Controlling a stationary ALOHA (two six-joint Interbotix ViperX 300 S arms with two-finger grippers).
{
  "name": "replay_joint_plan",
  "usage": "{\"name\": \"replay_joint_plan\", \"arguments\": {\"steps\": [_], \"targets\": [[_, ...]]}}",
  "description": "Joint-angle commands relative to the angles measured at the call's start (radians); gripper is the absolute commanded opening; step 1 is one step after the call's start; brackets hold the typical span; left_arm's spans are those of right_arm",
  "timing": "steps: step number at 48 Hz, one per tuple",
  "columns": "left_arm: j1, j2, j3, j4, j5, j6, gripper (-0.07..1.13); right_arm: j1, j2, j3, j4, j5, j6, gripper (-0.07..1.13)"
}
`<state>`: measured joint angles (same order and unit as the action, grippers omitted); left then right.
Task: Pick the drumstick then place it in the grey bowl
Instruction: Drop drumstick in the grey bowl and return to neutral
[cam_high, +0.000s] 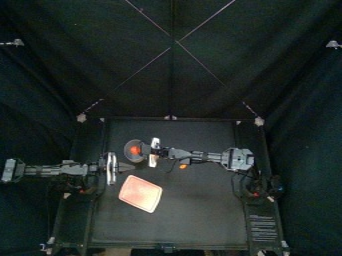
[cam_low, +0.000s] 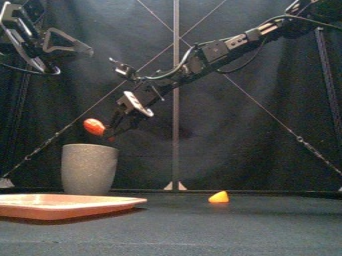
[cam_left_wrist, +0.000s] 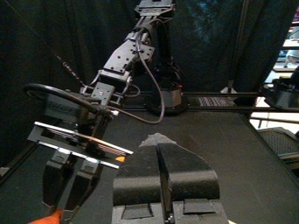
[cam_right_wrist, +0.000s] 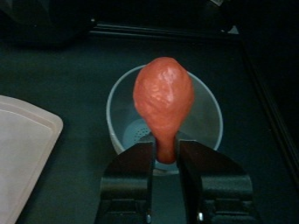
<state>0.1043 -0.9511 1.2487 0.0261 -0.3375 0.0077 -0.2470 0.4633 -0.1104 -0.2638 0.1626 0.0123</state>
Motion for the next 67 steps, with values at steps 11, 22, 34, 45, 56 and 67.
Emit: {"name": "replay_joint_plan", "arguments": {"steps": [11,22,34,45,56,67], "targets": [[-0.009,0.002,-0.018,0.003,-0.008,0.000,-0.02,-0.011,-0.025,-0.031,0.051,-0.005,0.009,0.92],[-0.012,0.002,-0.012,0.003,-0.008,0.000,-0.02,-0.005,-0.104,0.072,0.137,-0.091,0.012,0.96],[-0.011,0.002,-0.008,0.005,-0.009,0.002,-0.02,0.020,-0.376,0.480,0.207,-0.403,0.012,0.96],[-0.005,0.000,-0.008,0.002,-0.008,0.002,-0.02,0.084,-0.617,0.834,0.239,-0.650,0.012,0.96],[0.012,-0.002,-0.002,0.005,-0.008,0.003,-0.02,0.143,-0.822,1.026,0.305,-0.676,0.011,0.96],[0.032,-0.005,0.015,0.005,-0.008,0.002,-0.02,0.140,-1.017,1.160,0.305,-0.680,0.005,0.96]]}}
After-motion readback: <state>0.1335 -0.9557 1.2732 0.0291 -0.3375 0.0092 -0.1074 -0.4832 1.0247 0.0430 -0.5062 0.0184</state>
